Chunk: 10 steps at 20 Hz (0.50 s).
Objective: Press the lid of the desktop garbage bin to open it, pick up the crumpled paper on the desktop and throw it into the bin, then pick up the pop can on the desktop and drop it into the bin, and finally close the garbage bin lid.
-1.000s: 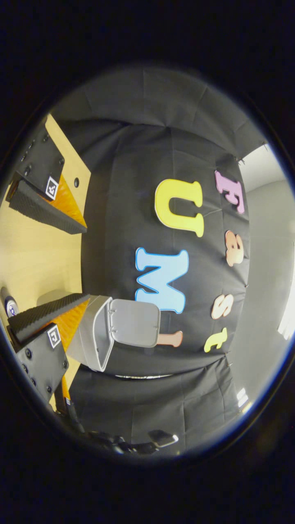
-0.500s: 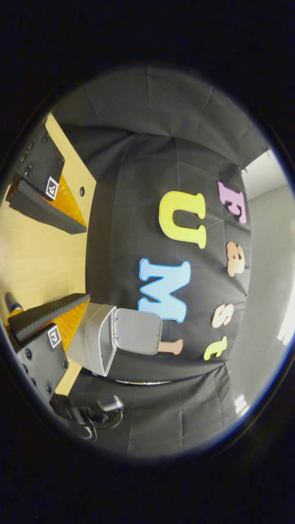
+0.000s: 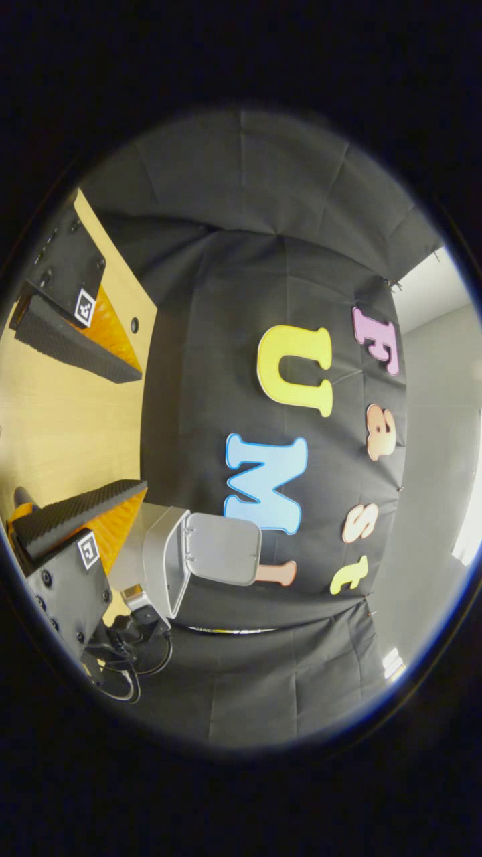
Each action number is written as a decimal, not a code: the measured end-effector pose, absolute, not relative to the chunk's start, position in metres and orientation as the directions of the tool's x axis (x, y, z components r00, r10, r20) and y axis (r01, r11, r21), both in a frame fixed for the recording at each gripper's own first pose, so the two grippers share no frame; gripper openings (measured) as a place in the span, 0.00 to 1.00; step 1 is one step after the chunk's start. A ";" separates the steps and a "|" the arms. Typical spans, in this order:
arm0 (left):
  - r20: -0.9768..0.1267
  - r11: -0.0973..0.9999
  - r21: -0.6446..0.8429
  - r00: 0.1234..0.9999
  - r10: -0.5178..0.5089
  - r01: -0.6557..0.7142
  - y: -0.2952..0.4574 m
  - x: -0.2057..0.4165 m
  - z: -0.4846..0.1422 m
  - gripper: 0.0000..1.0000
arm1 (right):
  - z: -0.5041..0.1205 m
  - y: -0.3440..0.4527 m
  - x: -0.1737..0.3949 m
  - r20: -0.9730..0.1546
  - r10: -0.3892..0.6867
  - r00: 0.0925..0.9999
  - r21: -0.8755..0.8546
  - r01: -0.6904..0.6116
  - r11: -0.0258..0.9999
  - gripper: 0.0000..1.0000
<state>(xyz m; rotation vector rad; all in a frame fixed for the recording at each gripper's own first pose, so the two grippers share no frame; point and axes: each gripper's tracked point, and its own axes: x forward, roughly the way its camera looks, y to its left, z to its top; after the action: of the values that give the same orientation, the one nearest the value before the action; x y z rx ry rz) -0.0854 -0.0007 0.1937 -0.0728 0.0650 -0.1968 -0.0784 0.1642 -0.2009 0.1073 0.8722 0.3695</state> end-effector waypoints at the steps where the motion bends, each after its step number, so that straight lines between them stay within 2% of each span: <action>1: -0.058 0.979 -0.082 0.980 -0.192 0.187 -0.001 -0.085 0.193 0.95 | -0.204 0.164 -0.079 -0.735 0.357 0.576 0.236 -0.277 0.931 0.95; 10: -0.071 0.987 -0.073 0.986 -0.148 0.143 0.003 -0.093 0.188 0.95 | -0.226 0.168 -0.079 -0.771 0.376 0.513 0.251 -0.298 0.921 0.95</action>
<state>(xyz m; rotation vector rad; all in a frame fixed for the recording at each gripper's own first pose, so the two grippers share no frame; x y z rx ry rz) -0.0926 0.0030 0.1883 -0.0673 0.0763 -0.1467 -0.0786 0.1681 -0.2259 0.0900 0.9487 0.4063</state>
